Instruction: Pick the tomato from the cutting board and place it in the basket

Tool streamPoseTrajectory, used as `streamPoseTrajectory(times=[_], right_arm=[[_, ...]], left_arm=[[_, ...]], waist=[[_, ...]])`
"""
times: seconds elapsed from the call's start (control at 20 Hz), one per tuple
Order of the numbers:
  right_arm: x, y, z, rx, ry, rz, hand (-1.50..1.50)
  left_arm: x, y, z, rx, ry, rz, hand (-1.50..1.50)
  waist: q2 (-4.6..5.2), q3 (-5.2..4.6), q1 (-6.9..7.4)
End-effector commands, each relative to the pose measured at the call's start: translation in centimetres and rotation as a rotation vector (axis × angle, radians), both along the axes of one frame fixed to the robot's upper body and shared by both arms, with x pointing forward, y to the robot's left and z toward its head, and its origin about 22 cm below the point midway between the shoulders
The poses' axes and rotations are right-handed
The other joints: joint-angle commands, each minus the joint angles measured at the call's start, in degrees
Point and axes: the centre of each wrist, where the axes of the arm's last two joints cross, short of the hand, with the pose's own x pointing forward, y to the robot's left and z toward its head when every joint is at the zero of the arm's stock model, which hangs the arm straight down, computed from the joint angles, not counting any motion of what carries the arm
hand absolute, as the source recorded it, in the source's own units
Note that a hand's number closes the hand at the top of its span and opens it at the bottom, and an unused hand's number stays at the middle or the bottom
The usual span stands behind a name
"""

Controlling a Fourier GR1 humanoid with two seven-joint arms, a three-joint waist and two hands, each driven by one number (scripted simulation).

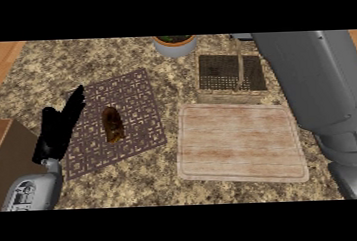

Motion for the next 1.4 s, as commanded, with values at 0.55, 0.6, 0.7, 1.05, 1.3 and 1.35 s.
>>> streamPoseTrajectory(times=[0.55,0.6,0.7,1.05,1.3,1.35], right_arm=[[-1.0,-4.2,-0.7,0.256,-0.396,-0.132,-1.50],[-0.9,-4.9,-1.5,0.242,-0.405,-0.163,-1.50],[-2.0,-6.4,-0.3,0.295,-0.461,-0.195,-1.50],[-7.2,-12.1,0.2,0.365,-0.493,-0.357,-1.50],[-12.7,-17.6,-0.6,0.392,-0.464,-0.352,-1.50],[-13.6,-20.0,-0.7,0.387,-0.488,-0.366,-1.50]], left_arm=[[0.7,-0.4,0.1,-0.001,-0.002,0.011,0.00],[1.4,-0.4,0.5,0.011,-0.007,0.002,0.00],[1.5,-0.3,0.0,-0.020,0.000,0.017,0.00],[-0.6,1.2,0.2,0.005,-0.007,0.027,0.00],[-1.0,0.7,-1.2,-0.012,0.009,0.043,0.00],[0.6,2.9,0.9,0.003,0.005,0.054,0.00]], waist=[[0.09,-0.01,0.13],[0.14,-0.02,-0.07],[-0.03,-0.01,-0.64],[-0.57,0.02,-1.45],[-0.52,0.02,-1.89],[-0.57,0.06,-3.07]])
